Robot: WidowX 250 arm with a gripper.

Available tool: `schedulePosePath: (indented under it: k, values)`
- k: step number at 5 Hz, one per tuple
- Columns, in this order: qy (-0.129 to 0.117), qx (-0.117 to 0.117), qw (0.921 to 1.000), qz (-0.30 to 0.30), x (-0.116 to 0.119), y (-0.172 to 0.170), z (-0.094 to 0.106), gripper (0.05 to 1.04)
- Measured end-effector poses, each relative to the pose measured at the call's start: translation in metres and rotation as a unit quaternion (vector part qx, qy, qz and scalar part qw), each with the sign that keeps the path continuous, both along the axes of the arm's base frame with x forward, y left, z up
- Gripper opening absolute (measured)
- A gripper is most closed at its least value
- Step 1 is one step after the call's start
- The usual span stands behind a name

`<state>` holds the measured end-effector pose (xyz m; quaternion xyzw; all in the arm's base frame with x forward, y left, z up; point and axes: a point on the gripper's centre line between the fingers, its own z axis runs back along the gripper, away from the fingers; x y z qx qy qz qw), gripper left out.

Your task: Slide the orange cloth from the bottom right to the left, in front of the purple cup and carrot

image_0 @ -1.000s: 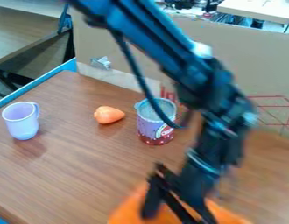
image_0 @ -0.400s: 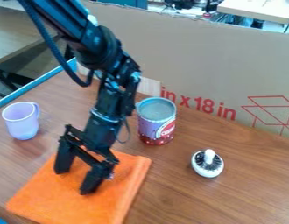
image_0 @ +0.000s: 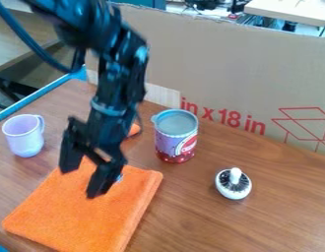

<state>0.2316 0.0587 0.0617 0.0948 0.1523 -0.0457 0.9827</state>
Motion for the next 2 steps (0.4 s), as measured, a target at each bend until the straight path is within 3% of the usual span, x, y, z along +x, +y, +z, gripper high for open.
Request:
schedulePosePath:
  k: [1,2]
  values:
    - [-0.064,-0.007,0.9976,-0.027,-0.007,-0.025,0.046,1.001]
    - [-0.08,-0.018,0.9964,-0.024,-0.019,-0.039,0.07,1.001]
